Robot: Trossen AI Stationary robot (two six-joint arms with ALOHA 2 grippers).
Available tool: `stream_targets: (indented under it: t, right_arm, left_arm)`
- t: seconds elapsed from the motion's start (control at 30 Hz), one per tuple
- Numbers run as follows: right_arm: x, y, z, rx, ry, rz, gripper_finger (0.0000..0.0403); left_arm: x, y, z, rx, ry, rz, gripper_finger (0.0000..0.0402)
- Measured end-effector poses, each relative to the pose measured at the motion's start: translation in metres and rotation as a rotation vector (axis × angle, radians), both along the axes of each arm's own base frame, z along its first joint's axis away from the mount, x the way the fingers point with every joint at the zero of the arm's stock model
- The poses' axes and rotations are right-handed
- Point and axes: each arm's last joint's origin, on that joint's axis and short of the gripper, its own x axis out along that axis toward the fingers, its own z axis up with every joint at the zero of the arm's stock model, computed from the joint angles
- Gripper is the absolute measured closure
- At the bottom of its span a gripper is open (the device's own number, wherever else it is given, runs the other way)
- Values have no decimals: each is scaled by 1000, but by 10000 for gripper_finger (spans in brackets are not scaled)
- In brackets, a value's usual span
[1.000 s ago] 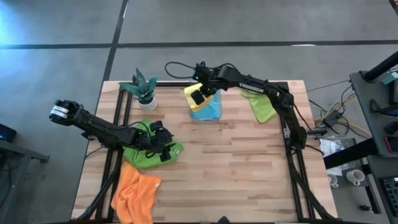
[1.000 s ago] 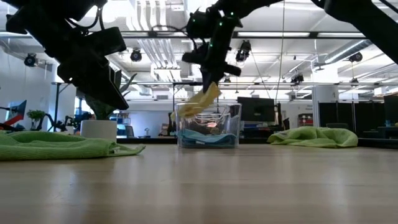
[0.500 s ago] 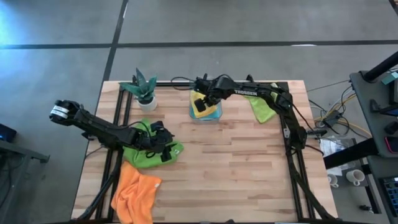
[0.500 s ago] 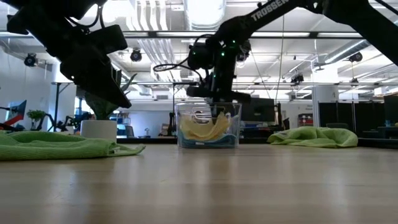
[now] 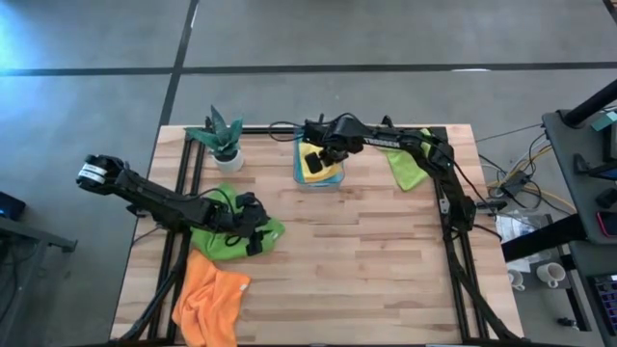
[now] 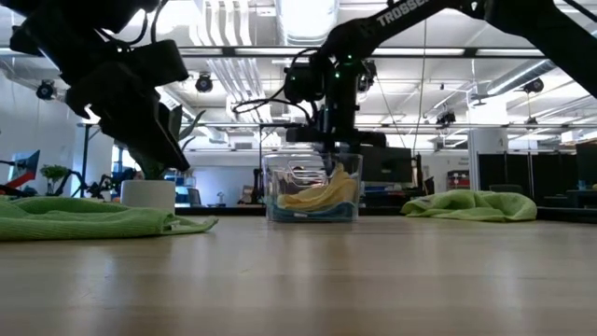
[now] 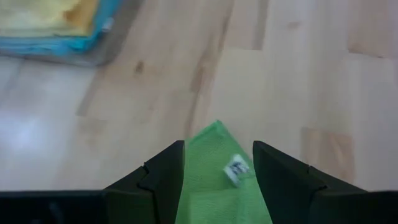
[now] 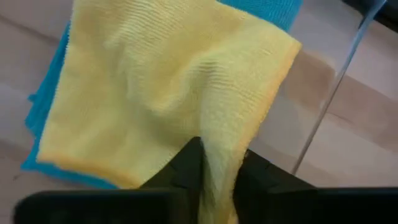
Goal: Fold microfiber towels
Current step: Stack the yellow microfiber cloth on top on the blue microfiber cloth into the bin
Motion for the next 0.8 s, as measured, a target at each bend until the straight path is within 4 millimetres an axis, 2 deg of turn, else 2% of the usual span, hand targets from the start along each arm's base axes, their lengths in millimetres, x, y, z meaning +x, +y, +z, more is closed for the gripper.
stream_targets:
  t: [0.2, 0.4, 0.47, 0.53, 0.7, 0.8]
  right_arm:
    - [-3, 2, 24, 47, 38, 31, 263]
    - [10, -6, 51, -125, -67, 115, 249]
    - [16, -11, 52, -147, -137, 147, 260]
    - [17, -14, 46, -86, -175, 182, 283]
    - [7, -20, 24, -36, -106, 257, 378]
    - [4, -27, 14, -60, -76, 349, 389]
  left_arm:
    - [0, -1, 0, -14, 2, -13, 227]
    - [0, -1, 0, -14, 2, -13, 227]
    - [0, -1, 0, -14, 2, -13, 227]
    - [0, -1, 0, -15, 2, -13, 227]
    - [0, -1, 1, -14, 1, -14, 227]
    - [0, -1, 1, -11, 0, -12, 227]
